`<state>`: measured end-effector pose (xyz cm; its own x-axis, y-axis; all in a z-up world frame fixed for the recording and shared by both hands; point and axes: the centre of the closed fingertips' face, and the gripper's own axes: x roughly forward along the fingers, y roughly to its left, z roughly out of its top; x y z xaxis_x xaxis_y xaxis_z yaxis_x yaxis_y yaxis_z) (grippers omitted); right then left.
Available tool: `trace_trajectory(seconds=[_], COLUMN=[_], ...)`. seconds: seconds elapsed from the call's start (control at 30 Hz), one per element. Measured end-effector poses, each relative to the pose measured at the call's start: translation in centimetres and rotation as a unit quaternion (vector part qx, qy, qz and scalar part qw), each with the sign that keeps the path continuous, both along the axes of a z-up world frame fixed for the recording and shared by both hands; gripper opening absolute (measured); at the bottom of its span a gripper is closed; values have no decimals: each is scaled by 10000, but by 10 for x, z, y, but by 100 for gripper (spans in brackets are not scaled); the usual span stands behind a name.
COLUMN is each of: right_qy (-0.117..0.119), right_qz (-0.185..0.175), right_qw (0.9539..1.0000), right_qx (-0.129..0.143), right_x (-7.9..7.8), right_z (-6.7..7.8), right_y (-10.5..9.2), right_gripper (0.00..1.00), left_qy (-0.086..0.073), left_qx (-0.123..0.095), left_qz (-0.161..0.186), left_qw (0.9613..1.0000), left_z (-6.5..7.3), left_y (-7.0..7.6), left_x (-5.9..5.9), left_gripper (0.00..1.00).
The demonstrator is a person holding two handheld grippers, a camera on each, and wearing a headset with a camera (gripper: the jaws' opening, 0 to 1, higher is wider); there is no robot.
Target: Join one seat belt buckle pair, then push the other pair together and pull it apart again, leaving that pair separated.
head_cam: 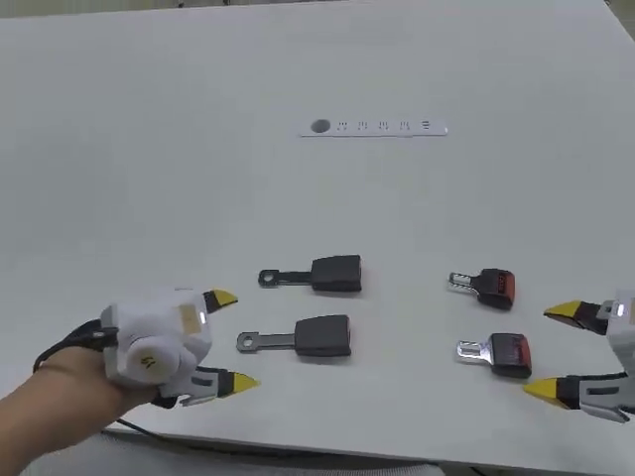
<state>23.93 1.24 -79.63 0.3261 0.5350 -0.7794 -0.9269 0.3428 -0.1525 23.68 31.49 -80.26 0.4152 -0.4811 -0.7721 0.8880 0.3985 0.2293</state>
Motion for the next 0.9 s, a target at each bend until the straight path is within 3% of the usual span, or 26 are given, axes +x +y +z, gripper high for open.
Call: trace_trajectory(seconds=[0.17, 0.33, 0.57, 0.7, 0.83, 0.9], right_qy=[84, 158, 275, 350, 474, 517], right_qz=[157, 269, 416, 527, 574, 609], right_qw=[9998, 9994, 9984, 9974, 9966, 9959], right_qx=[-86, -154, -277, -342, -366, -421], right_x=[2, 7, 11, 14, 17, 18], right_z=[-11, -23, -36, -42, -50, -52], right_y=[1, -1, -3, -1, 2, 3], right_gripper=[51, 48, 43, 41, 39, 39], left_qy=[-15, 167, 160, 204, 399, 382], left_qx=[28, 72, 129, 230, 293, 279], left_qz=[-251, -322, -489, -594, -560, -648], left_qw=[9997, 9993, 9986, 9978, 9972, 9968], left_z=[-11, -22, -32, -39, -46, -46], left_y=[-12, -26, -45, -50, -51, -55], left_x=[2, 5, 19, 26, 28, 28], left_gripper=[57, 54, 51, 49, 46, 43])
